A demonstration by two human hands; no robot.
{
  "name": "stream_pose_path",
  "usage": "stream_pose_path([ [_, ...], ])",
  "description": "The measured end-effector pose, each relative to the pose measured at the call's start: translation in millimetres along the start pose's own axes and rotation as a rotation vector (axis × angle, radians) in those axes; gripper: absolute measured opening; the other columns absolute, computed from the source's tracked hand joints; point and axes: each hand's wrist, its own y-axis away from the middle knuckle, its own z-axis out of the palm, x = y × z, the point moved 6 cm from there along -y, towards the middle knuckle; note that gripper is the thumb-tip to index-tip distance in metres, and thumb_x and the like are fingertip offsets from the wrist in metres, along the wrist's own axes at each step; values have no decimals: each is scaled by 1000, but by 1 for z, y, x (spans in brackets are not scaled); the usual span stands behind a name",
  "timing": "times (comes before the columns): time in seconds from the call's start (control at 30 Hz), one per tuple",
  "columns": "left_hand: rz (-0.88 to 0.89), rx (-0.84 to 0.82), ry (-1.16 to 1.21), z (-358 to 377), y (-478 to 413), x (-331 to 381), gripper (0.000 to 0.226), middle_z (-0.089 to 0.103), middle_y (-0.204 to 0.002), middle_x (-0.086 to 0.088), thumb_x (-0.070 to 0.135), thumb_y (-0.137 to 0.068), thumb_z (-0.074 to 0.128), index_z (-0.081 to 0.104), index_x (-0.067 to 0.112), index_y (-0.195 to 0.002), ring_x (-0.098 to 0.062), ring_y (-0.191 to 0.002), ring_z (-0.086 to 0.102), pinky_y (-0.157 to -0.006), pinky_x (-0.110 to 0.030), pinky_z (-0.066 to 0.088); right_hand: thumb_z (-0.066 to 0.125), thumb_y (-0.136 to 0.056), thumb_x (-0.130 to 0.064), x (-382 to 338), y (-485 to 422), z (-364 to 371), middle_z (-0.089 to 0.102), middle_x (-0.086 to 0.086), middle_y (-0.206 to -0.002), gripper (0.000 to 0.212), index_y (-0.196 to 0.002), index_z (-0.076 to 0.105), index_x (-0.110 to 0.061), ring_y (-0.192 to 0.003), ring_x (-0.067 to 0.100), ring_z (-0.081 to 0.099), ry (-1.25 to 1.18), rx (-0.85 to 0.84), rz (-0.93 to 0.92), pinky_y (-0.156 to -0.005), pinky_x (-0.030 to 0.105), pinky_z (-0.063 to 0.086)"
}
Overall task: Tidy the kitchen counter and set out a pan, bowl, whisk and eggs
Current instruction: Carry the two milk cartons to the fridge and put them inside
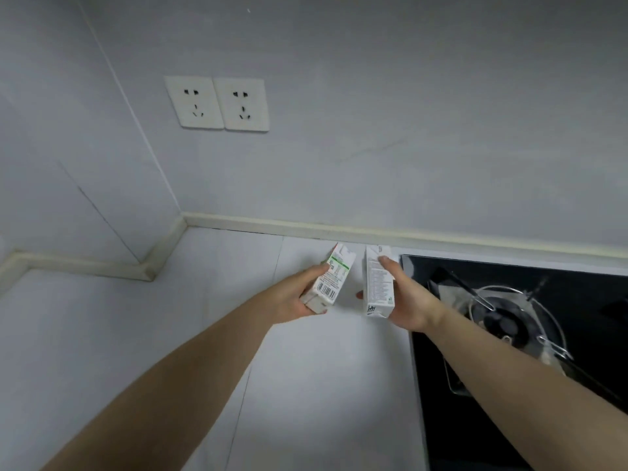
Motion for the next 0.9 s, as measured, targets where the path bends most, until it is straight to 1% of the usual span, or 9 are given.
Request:
stream_pose_path([
  [0.13,-16,-88,165,44,-3,-9,55,63,-98,-8,56,-74,54,62,17,-111,-22,-82,60,-70,-31,51,58,-72,-65,1,35,-20,60,8,-84,53,-102,59,-22,-75,22,61,-127,-33,-27,-74,37,48],
  [0.2,-35,-109,219,73,-5,-15,62,63,-96,-10,62,-75,50,62,15,-114,-22,-75,60,-62,-28,53,71,-56,-71,-1,61,-37,61,11,-86,71,-103,62,-19,-78,24,61,-178,-61,-63,-78,40,50],
  [0.27,-46,-130,235,101,-6,-18,56,66,-91,-11,59,-84,45,62,14,-113,-22,-68,62,-58,-27,53,66,-57,-73,-6,89,-57,62,11,-88,79,-108,60,-13,-82,26,61,-225,-35,-101,-82,41,51],
  [0.33,-38,-130,203,128,-6,-19,44,67,-88,-12,49,-94,40,63,13,-107,-22,-64,62,-57,-27,52,45,-71,-70,-10,115,-80,62,9,-90,70,-108,59,-12,-81,23,60,-295,17,-124,-81,37,54],
  [0.4,-26,-123,148,163,0,-20,40,67,-85,-12,41,-98,38,65,13,-100,-22,-63,61,-62,-29,48,37,-81,-66,-9,143,-105,64,7,-88,60,-102,61,-14,-76,20,64,-414,39,-133,-73,34,55],
  [0.5,-45,-143,141,227,8,-32,33,70,-82,-10,35,-99,40,65,15,-99,-23,-71,61,-68,-33,44,35,-96,-53,-3,194,-154,68,9,-88,47,-102,61,-14,-70,22,68,-534,120,-179,-67,35,58],
  [0.67,-37,-163,117,324,8,-65,23,71,-95,-9,28,-95,51,63,16,-110,-24,-92,64,-82,-41,50,43,-98,-40,14,277,-233,69,10,-107,35,-119,60,-18,-87,26,69,-583,263,-268,-73,39,58],
  [0.73,-53,-189,160,373,11,-86,23,72,-95,-11,25,-94,53,63,12,-111,-26,-96,64,-86,-43,50,49,-95,-38,27,316,-270,69,6,-102,30,-111,63,-18,-87,23,67,-575,356,-287,-75,37,56],
  [0.9,-55,-238,75,491,16,-141,19,73,-88,-7,24,-96,51,63,11,-103,-22,-87,66,-76,-39,52,53,-94,-37,67,412,-361,70,4,-80,26,-104,62,-15,-68,19,67,-604,538,-305,-69,34,52],
])
